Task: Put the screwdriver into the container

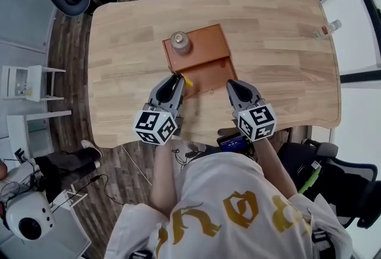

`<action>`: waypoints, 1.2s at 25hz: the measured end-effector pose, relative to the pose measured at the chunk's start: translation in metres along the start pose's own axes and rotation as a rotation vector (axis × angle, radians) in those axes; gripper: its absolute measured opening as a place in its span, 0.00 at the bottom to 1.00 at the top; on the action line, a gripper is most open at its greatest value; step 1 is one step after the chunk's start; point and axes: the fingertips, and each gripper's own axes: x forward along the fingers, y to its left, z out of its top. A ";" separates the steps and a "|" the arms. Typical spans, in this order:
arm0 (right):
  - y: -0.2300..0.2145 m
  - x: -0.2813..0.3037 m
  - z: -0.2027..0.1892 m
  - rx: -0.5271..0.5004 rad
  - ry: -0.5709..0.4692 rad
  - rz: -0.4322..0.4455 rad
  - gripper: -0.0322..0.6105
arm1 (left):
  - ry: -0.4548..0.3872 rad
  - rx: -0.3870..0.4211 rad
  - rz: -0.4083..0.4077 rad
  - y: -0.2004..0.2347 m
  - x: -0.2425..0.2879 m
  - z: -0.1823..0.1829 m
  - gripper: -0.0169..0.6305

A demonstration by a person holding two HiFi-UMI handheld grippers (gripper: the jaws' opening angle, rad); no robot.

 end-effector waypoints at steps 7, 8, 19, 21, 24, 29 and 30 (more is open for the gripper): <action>-0.008 0.003 -0.007 0.021 0.015 0.000 0.06 | 0.072 0.040 0.021 0.012 0.002 -0.020 0.15; -0.010 0.004 -0.008 0.022 0.018 -0.002 0.06 | 0.080 0.042 0.025 0.014 0.002 -0.023 0.15; -0.016 0.017 -0.011 0.039 0.040 -0.001 0.06 | 0.153 0.060 0.041 0.028 0.007 -0.045 0.15; -0.016 0.019 -0.010 0.034 0.041 0.002 0.06 | 0.170 0.069 0.040 0.029 0.008 -0.050 0.15; -0.019 0.021 -0.011 0.031 0.048 0.000 0.06 | 0.195 0.077 0.040 0.031 0.009 -0.057 0.15; -0.024 0.021 -0.018 0.039 0.059 -0.011 0.06 | 0.230 0.084 0.038 0.033 0.011 -0.069 0.15; -0.024 0.020 -0.020 0.041 0.060 -0.012 0.06 | 0.239 0.089 0.039 0.034 0.011 -0.072 0.15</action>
